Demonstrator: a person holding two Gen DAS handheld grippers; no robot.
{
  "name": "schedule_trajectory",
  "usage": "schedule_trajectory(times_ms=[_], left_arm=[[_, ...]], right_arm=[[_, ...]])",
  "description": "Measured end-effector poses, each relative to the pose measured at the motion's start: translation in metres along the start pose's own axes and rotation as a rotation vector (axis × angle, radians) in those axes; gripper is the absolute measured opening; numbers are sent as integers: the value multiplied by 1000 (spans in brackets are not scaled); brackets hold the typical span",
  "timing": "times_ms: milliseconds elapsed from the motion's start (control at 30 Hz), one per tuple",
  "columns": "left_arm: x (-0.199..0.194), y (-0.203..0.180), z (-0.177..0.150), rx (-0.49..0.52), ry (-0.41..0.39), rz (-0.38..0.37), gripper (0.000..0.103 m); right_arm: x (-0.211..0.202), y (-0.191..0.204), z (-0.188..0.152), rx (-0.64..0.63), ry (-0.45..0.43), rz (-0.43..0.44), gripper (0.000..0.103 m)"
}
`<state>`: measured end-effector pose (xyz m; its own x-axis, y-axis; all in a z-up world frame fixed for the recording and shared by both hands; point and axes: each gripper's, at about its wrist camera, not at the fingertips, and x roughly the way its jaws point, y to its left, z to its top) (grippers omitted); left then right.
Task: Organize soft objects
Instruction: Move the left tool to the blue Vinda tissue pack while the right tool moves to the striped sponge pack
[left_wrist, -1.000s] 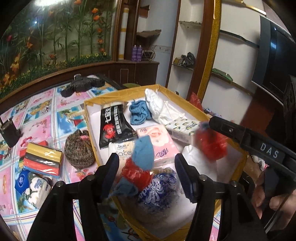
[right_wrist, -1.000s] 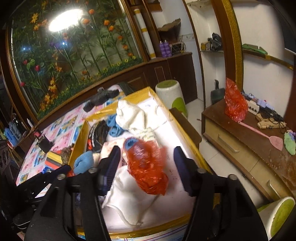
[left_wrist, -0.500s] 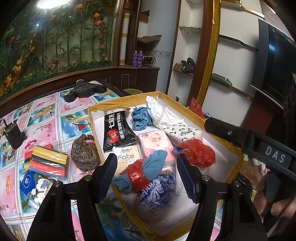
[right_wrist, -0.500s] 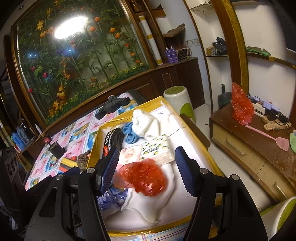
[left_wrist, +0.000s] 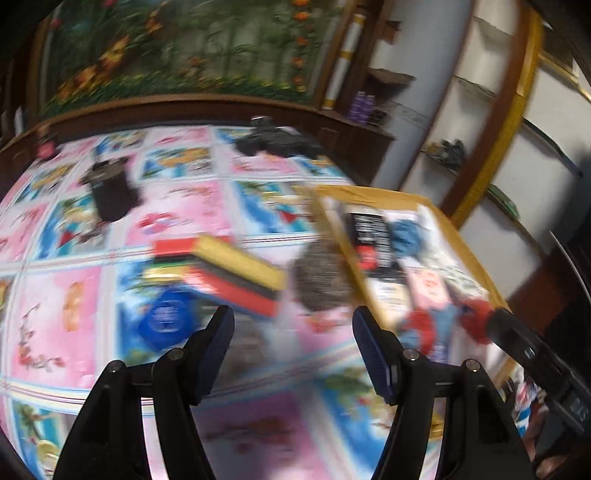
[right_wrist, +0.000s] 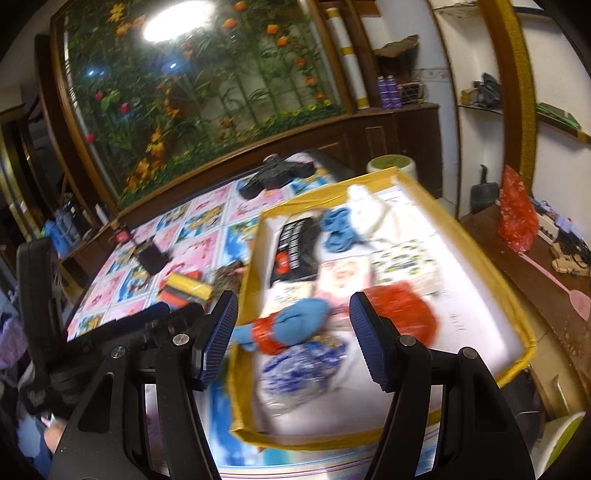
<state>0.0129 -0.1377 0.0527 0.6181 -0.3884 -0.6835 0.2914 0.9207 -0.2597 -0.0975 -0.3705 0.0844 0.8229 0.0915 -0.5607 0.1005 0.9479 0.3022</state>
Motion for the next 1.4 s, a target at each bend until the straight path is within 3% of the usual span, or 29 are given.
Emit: schedule_trajectory(times_ms=[167,367,467,733,867,1000,1033,1133,1233,1333,1400], left_arm=[[-10,79,2,-158,21,108,67],[-25,121,-3,-241,-11,218,67],[-24,131,-3,-285,-3,219,67],[-34,136,-4,-302,-23,228,67],[-35,140,-3,-318,-27,224,67],[-33,140,-3,-315,-17,208,67],[-30,138,-3,-306,1,192,67],[-14,126,-5,-256,75,177,67],[-2,109,-8,-184,119,190,67],[4,89,-11,-99,114,218,69],[6,78,-12,-47,98,275,79]], right_arm=[[24,47,-9,-67,97,141,63],[86,110,-28,-145,294,264,63],[119,124,-31,-123,347,269,63],[162,133,-28,-91,364,221,63],[161,144,-35,-86,417,330,64],[152,154,-46,-35,490,573,64],[148,152,-45,-27,484,578,64],[136,146,-35,-70,389,448,64],[124,140,-24,-111,319,377,64],[120,132,-18,-99,295,351,64],[122,124,-11,-108,291,315,64]])
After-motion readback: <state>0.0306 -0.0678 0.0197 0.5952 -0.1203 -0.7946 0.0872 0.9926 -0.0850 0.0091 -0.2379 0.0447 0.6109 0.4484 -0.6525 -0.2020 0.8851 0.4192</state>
